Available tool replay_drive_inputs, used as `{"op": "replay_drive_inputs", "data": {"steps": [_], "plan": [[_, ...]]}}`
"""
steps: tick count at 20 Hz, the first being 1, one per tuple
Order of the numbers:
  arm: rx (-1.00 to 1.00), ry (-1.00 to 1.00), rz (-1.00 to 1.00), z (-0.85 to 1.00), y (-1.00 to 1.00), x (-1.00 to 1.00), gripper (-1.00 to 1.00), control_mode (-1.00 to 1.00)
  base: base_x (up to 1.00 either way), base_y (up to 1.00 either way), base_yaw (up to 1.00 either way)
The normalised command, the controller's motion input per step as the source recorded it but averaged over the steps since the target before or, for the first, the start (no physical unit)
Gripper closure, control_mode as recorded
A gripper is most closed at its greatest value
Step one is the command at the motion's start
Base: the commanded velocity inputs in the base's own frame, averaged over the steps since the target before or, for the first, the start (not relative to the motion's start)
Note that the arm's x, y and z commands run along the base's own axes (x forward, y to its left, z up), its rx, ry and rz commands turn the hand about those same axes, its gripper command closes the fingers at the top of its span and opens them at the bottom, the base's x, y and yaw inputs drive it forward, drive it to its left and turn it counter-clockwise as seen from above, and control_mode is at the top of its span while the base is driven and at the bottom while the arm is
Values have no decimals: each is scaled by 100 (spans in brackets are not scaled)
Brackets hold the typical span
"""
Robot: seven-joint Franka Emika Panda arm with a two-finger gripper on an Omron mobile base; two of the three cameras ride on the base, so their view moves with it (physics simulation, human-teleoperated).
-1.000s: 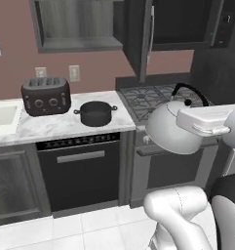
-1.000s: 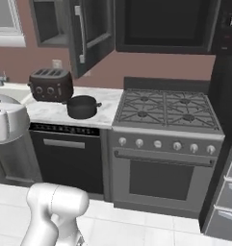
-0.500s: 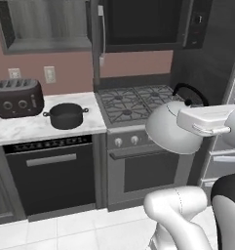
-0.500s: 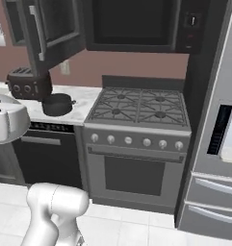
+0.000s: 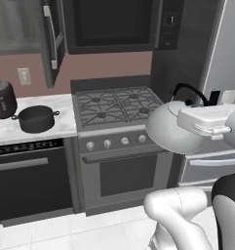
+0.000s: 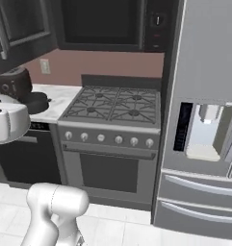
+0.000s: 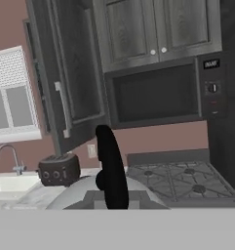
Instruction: Pick the kettle from the cabinet and place it on a stove burner. Then pick the pot from the counter and place it on another stove burner. Finally, turn both burners on.
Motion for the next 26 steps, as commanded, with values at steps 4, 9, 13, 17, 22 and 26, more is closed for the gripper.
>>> {"op": "replay_drive_inputs", "data": {"steps": [4, 9, 13, 17, 22, 26], "plan": [[0, 0, 0, 0, 0, 0, 100, 100, 21, -52, 0], [0, 0, 0, 0, 0, 0, 100, 100, 47, -38, 4], [0, 0, 0, 0, 0, 0, 100, 100, 64, -24, 8], [0, 0, 0, 0, 0, 0, 100, 100, 70, -16, 8], [0, 0, 0, 0, 0, 0, 100, 100, 65, -21, 8], [0, 0, 0, 0, 0, 0, 100, 100, 57, -26, 6]]}}
